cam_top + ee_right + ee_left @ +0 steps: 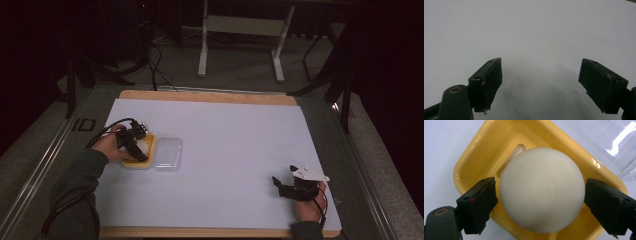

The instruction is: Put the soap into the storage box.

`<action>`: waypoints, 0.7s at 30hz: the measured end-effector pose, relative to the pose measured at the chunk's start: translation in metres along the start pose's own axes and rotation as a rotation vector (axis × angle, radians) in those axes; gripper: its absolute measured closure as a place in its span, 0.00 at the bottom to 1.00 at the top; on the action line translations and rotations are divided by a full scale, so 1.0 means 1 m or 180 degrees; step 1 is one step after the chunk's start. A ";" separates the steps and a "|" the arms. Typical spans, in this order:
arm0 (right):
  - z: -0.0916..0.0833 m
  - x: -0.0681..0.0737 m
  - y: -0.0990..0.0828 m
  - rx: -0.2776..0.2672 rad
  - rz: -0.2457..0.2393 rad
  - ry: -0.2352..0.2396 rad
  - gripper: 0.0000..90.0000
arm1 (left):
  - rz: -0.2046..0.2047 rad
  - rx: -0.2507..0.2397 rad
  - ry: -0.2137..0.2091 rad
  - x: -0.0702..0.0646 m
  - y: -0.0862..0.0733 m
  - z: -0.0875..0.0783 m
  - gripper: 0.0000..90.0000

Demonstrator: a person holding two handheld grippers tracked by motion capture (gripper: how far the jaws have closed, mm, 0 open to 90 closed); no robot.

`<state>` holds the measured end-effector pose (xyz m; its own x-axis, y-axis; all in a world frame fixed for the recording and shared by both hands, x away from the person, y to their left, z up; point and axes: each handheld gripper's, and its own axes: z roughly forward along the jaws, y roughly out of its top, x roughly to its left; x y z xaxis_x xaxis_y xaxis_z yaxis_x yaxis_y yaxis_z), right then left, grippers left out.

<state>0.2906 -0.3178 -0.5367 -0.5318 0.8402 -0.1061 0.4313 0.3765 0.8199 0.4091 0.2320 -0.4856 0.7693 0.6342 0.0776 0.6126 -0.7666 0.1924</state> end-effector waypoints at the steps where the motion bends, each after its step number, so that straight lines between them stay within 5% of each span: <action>1: 0.000 0.000 0.000 0.0000 -0.0001 0.0000 0.21 | 0.0000 -0.0019 0.0014 0.000 -0.001 -0.001 0.13; 21: 0.000 0.001 0.000 0.0007 -0.0024 -0.0010 0.21 | 0.0106 -0.0302 0.0036 -0.007 -0.018 -0.029 0.23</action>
<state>0.2902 -0.3174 -0.5366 -0.5328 0.8385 -0.1141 0.4288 0.3838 0.8178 0.3879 0.2441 -0.4615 0.7866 0.6099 0.0963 0.5663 -0.7747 0.2812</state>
